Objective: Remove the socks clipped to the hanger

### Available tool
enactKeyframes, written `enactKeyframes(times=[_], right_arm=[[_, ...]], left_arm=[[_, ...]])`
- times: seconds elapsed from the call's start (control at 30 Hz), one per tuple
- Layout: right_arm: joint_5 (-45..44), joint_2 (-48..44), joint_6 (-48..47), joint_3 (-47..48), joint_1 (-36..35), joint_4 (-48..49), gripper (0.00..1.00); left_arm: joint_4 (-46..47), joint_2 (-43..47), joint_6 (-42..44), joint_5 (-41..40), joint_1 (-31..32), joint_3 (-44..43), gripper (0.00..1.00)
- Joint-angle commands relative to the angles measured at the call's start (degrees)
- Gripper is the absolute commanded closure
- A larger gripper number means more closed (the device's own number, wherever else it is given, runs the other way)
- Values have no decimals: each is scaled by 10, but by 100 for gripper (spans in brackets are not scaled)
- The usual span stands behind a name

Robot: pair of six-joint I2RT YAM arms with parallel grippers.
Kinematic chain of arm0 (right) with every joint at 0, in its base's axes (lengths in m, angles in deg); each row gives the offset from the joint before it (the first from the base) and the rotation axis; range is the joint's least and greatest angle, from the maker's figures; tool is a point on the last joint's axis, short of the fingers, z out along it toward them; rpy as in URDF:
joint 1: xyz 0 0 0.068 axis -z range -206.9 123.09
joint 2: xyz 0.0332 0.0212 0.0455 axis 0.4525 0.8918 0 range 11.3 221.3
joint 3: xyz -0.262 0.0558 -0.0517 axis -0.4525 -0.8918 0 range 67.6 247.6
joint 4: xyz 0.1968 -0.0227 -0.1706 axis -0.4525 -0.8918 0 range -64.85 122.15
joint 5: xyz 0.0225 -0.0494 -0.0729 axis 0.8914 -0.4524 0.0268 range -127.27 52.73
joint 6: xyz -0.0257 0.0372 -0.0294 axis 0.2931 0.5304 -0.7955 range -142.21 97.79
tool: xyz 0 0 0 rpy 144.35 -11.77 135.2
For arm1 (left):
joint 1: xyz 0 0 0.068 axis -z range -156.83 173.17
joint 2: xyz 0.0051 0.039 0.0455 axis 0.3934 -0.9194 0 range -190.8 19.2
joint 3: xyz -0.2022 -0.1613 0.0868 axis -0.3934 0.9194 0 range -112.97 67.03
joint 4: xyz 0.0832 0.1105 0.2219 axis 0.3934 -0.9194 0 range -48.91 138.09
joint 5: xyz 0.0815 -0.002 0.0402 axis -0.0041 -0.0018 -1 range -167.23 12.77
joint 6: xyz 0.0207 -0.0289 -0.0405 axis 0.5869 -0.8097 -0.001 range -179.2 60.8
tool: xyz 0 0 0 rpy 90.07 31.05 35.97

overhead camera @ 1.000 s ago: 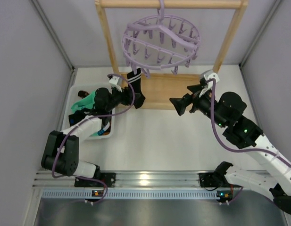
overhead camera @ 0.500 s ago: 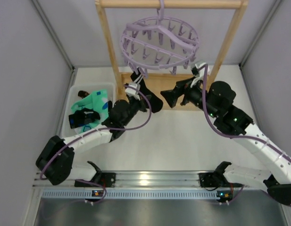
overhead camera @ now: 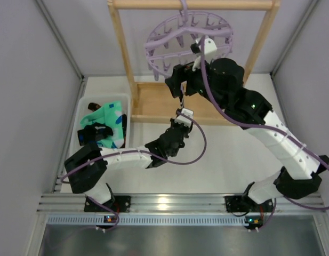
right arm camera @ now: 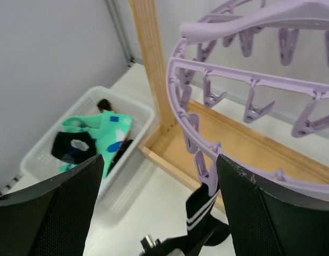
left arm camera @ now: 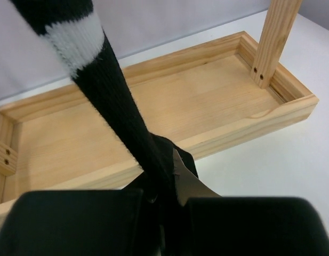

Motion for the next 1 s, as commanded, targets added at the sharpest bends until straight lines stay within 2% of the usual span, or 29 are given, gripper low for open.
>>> enactKeyframes(times=[0.0, 0.1, 0.17, 0.27, 0.43, 0.63, 0.97], right_arm=[[-151, 63, -40, 102, -43, -148, 18], [-242, 65, -51, 102, -66, -162, 20], [-265, 54, -51, 83, -70, -166, 21], [-258, 40, -61, 51, -69, -148, 24], [-244, 69, -78, 57, -56, -148, 26], [-292, 89, -85, 43, -37, -130, 29], [-283, 91, -79, 3, -25, -102, 31]], left_arm=[[31, -19, 76, -79, 32, -48, 100], [31, -36, 90, -94, 48, -65, 100], [31, -47, 98, -98, 57, -74, 100], [31, -54, 101, -96, 62, -77, 100], [31, -50, 107, -71, 73, -75, 100], [31, -46, 112, -73, 84, -77, 100], [31, -42, 100, -63, 86, -72, 100]])
